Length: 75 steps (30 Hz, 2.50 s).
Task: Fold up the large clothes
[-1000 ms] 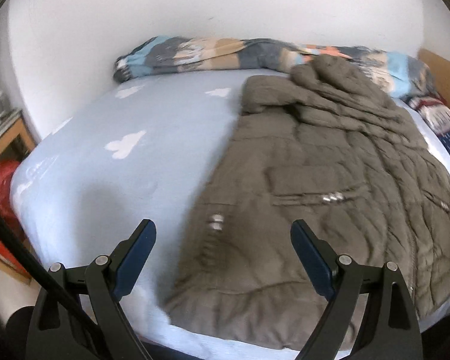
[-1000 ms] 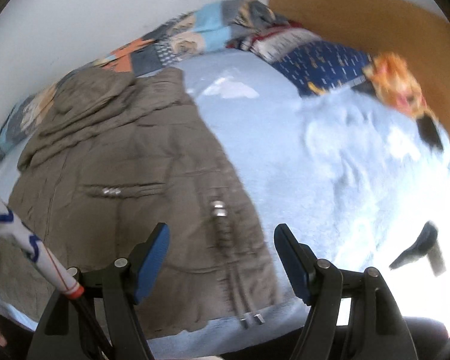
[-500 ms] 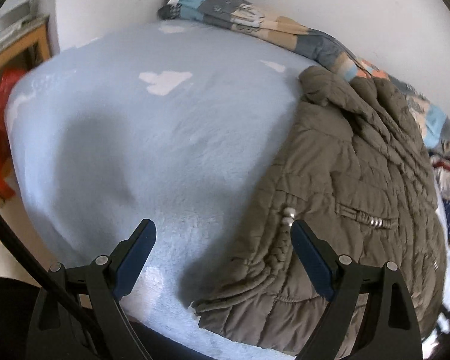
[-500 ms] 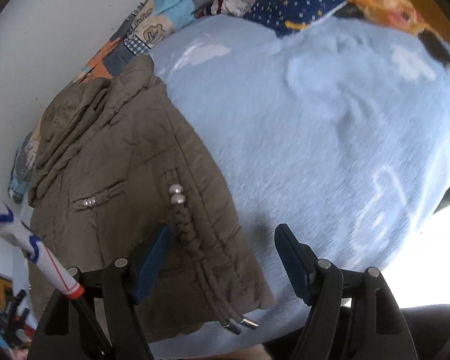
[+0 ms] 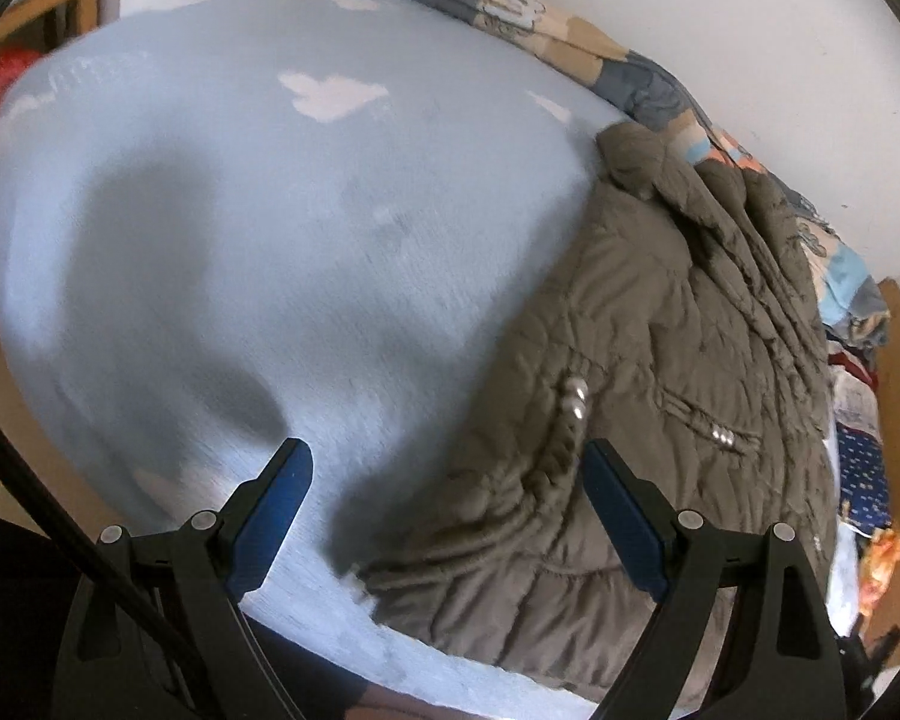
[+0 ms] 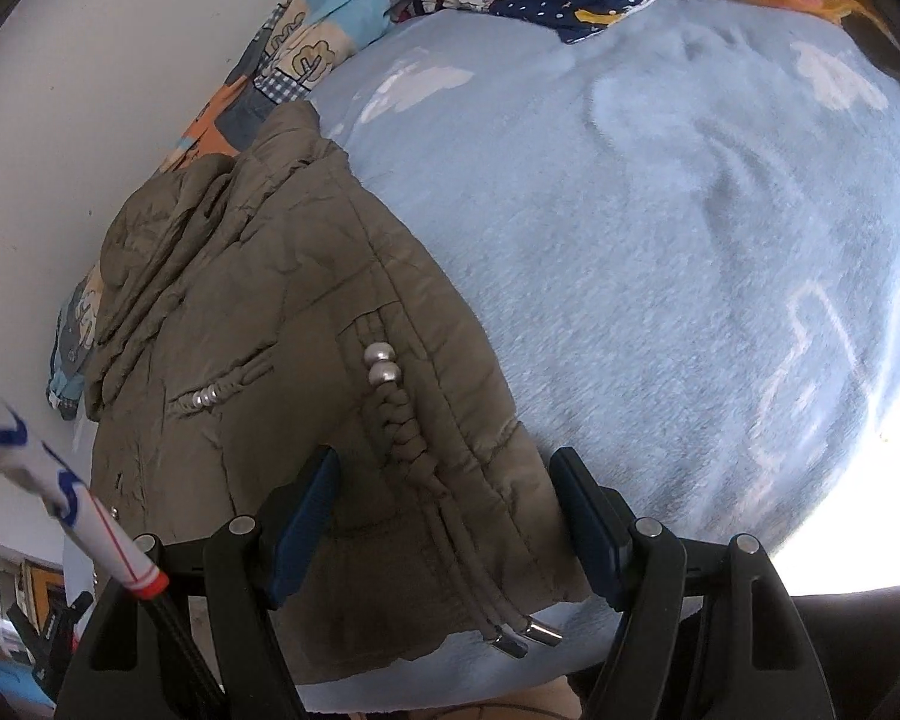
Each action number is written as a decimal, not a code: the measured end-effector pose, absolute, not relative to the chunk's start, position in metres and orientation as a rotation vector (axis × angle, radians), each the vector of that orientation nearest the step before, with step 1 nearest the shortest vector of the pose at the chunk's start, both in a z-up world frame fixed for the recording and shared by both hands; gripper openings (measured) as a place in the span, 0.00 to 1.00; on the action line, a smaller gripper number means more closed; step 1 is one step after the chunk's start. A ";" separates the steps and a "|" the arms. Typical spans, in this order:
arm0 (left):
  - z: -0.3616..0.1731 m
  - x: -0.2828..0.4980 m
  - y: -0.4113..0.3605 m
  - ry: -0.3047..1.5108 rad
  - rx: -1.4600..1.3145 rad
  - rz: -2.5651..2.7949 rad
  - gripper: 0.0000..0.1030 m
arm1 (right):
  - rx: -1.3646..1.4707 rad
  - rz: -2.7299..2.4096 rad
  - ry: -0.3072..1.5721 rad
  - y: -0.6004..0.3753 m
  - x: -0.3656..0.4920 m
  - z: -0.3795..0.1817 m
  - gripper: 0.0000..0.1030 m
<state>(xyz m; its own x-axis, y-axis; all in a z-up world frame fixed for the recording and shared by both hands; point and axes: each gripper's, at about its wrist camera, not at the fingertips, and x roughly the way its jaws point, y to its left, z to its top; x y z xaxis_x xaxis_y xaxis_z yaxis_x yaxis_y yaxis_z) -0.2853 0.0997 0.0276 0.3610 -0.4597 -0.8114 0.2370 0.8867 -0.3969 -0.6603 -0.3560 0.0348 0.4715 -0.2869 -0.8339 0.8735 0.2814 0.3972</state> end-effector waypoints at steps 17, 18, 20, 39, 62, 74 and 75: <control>0.004 -0.308 0.088 1.195 -0.244 -0.507 0.80 | 1.002 -0.932 0.676 -0.360 -0.670 0.037 0.74; 0.003 -0.308 0.088 1.198 -0.254 -0.510 0.80 | 1.019 -0.927 0.677 -0.361 -0.671 0.034 0.74; 0.005 -0.310 0.084 1.193 -0.243 -0.528 0.80 | 1.045 -0.907 0.695 -0.362 -0.671 0.028 0.75; 0.011 -0.321 0.065 1.145 -0.196 -0.579 0.71 | 1.082 -0.835 0.682 -0.350 -0.666 0.024 0.46; 0.018 -0.335 0.037 1.024 0.004 -0.574 0.52 | 1.006 -0.722 0.715 -0.341 -0.639 0.024 0.34; 0.035 -0.355 0.020 0.860 0.169 -0.560 0.39 | 0.934 -0.719 0.669 -0.334 -0.640 0.039 0.18; 0.036 -0.358 0.018 0.844 0.193 -0.555 0.39 | 0.928 -0.724 0.678 -0.334 -0.639 0.038 0.18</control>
